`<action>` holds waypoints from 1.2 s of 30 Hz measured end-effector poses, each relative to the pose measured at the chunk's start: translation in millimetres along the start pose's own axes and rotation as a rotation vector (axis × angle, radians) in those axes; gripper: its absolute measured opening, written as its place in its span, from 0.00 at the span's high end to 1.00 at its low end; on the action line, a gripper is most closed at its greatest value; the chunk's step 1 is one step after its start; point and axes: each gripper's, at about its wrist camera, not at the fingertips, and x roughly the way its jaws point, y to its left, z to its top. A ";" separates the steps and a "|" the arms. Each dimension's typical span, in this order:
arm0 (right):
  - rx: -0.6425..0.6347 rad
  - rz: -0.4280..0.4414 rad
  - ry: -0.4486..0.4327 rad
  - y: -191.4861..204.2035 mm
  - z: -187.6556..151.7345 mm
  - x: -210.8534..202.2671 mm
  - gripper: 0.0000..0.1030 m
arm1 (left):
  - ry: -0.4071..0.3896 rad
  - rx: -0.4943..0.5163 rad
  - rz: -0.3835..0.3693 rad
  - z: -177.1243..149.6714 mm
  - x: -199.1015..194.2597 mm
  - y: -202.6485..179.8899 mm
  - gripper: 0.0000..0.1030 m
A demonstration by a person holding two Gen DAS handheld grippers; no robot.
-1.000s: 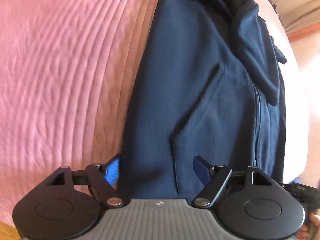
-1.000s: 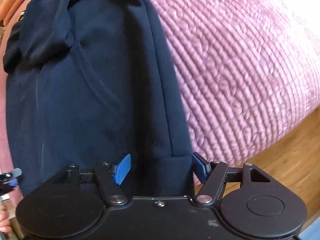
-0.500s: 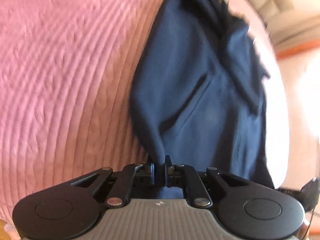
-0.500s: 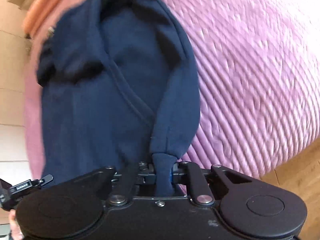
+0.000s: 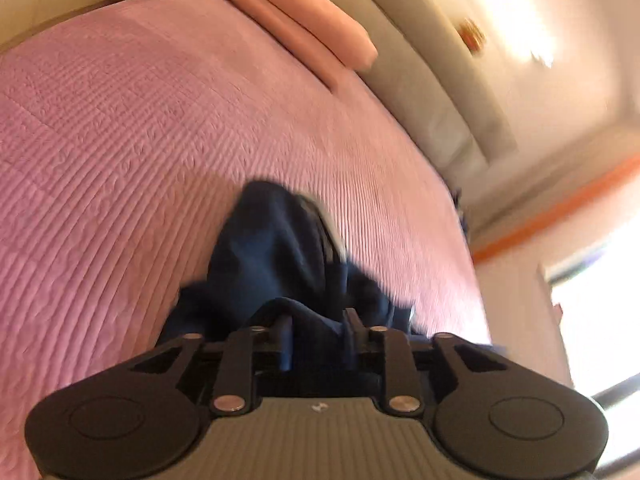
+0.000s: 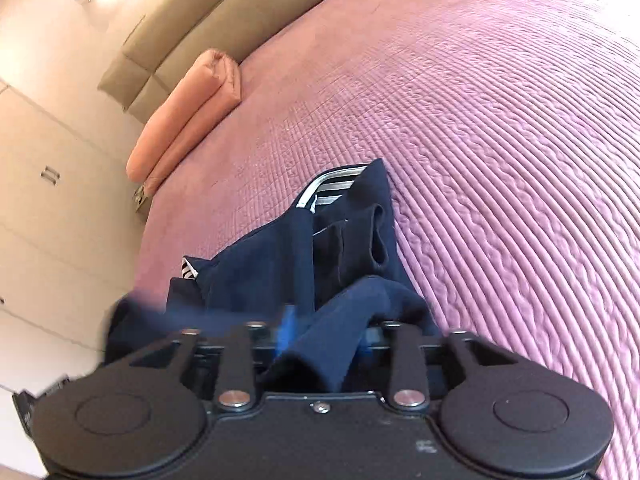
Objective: Fold large clothes
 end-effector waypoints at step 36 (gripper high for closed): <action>-0.098 -0.081 0.127 -78.6 23.1 130.4 0.21 | 0.342 0.387 0.106 22.3 201.1 -34.0 0.32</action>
